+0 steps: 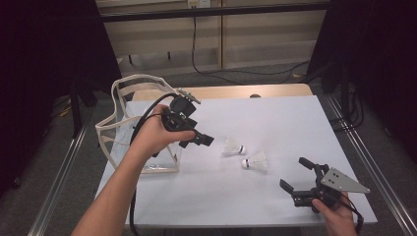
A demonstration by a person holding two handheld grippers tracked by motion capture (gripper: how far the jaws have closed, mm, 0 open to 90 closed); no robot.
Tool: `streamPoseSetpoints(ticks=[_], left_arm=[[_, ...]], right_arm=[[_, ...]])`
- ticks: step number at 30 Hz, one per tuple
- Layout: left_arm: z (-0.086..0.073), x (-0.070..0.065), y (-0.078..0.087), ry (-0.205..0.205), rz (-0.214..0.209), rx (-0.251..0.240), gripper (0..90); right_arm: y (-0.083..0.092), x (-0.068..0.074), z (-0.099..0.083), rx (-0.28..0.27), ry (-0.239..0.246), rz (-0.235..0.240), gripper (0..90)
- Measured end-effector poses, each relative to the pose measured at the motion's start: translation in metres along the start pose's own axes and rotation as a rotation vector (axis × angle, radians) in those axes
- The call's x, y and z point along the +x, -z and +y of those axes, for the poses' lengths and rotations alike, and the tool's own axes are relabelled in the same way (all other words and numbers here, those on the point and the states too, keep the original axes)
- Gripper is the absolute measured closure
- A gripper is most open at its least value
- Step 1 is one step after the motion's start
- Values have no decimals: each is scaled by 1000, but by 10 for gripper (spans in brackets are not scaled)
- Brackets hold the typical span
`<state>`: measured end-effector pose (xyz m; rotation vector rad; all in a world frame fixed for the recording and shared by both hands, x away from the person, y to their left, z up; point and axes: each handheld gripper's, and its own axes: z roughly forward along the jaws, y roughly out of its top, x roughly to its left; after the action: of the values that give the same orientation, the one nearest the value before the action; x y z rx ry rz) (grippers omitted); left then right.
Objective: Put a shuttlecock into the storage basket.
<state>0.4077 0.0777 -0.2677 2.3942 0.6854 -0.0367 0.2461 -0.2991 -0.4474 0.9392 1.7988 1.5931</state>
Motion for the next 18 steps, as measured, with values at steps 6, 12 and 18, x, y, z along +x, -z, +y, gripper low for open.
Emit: streamPoseSetpoints(ticks=[6, 12, 18], left_arm=[[-3, -1, -8, -5, -13, 12, 141], [-6, -2, -15, -4, -17, 18, 139], [-9, -2, -24, -5, -29, 27, 132]], right_arm=[[0, 0, 0, 1, -2, -2, 7], [0, 0, 0, 3, 1, -1, 7], [0, 0, 0, 3, 4, -1, 7]])
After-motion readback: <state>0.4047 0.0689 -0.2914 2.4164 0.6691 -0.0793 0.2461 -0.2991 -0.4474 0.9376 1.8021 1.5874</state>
